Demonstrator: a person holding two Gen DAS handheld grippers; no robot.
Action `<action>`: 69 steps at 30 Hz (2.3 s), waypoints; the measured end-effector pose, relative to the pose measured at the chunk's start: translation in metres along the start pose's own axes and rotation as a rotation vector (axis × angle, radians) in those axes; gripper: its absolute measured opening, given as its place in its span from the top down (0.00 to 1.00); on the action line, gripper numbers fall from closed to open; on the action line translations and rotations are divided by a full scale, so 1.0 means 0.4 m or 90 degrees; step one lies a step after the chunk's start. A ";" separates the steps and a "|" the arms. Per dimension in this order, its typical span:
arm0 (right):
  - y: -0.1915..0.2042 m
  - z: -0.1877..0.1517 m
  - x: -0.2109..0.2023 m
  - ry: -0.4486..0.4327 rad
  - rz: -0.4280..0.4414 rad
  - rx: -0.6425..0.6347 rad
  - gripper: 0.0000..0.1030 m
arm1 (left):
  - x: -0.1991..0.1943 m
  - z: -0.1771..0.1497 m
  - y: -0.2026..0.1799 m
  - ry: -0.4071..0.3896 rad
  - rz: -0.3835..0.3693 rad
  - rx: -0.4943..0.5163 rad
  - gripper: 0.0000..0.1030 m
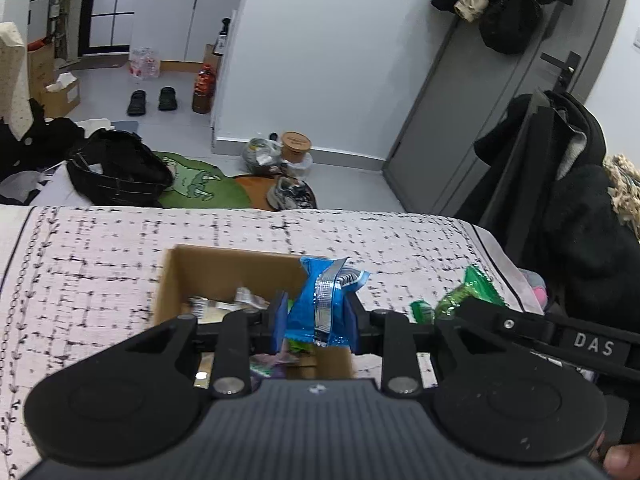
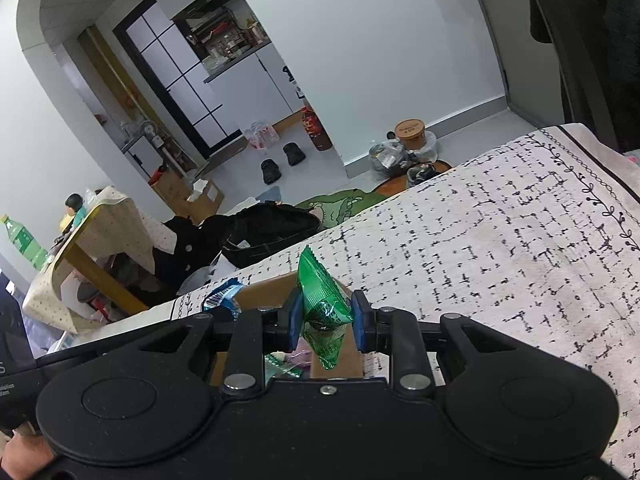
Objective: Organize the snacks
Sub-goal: 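Carry the blue and green candies over the box with both grippers, then open both grippers to drop the candies into the box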
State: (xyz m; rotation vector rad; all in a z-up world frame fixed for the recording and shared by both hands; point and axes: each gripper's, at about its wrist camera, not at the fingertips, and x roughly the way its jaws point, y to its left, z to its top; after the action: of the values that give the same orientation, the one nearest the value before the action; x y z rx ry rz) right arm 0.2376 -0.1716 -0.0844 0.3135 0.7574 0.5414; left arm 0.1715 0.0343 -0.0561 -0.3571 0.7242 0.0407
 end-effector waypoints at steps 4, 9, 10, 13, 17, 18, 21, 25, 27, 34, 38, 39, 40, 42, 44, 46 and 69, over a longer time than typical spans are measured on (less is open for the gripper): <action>0.028 -0.006 0.008 0.004 0.005 -0.008 0.76 | -0.010 -0.002 0.036 -0.001 0.010 -0.006 0.72; 0.066 -0.014 0.024 0.013 0.012 -0.024 0.76 | -0.015 -0.007 0.079 -0.002 0.022 -0.018 0.72; 0.072 -0.017 0.030 0.015 0.013 -0.026 0.76 | -0.013 -0.008 0.087 -0.001 0.026 -0.018 0.72; 0.094 -0.027 0.045 0.020 0.019 -0.031 0.76 | -0.002 -0.006 0.111 0.004 0.038 -0.022 0.72; 0.112 -0.044 0.061 0.030 0.021 -0.035 0.76 | 0.021 -0.006 0.144 0.012 0.054 -0.035 0.72; 0.114 -0.047 0.065 0.033 0.020 -0.035 0.76 | 0.027 -0.007 0.152 0.014 0.052 -0.039 0.72; 0.117 -0.050 0.069 0.037 0.015 -0.036 0.76 | 0.040 -0.009 0.163 0.016 0.036 -0.058 0.69; 0.125 -0.049 0.078 0.039 0.010 -0.042 0.75 | 0.037 -0.018 0.171 0.013 0.030 -0.067 0.65; 0.133 -0.049 0.084 0.039 0.005 -0.049 0.71 | 0.033 -0.023 0.174 0.012 0.034 -0.071 0.60; 0.128 -0.048 0.070 0.023 -0.001 -0.036 0.62 | 0.007 -0.038 0.173 0.025 0.041 -0.066 0.44; 0.111 -0.048 0.047 0.028 -0.001 -0.024 0.62 | -0.010 -0.052 0.165 0.033 0.042 -0.055 0.39; 0.106 -0.048 0.041 0.029 -0.001 -0.022 0.62 | -0.014 -0.055 0.163 0.035 0.044 -0.055 0.37; 0.100 -0.046 0.035 0.030 -0.001 -0.020 0.62 | -0.017 -0.056 0.162 0.037 0.045 -0.055 0.35; 0.088 -0.044 0.020 0.030 -0.002 -0.020 0.59 | -0.026 -0.061 0.160 0.039 0.045 -0.057 0.34; 0.073 -0.042 0.004 0.029 -0.004 -0.015 0.57 | -0.037 -0.065 0.156 0.039 0.046 -0.056 0.34; 0.060 -0.041 -0.013 0.028 -0.005 -0.013 0.56 | -0.046 -0.068 0.151 0.040 0.048 -0.052 0.33; -0.021 -0.040 -0.181 0.037 0.014 -0.034 0.28 | -0.176 -0.110 0.080 0.069 0.071 0.019 0.27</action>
State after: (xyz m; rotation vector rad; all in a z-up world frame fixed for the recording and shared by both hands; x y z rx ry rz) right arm 0.1856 -0.2184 -0.0584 0.2573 0.7955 0.5933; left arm 0.0853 0.0556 -0.0499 -0.2919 0.8511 0.1163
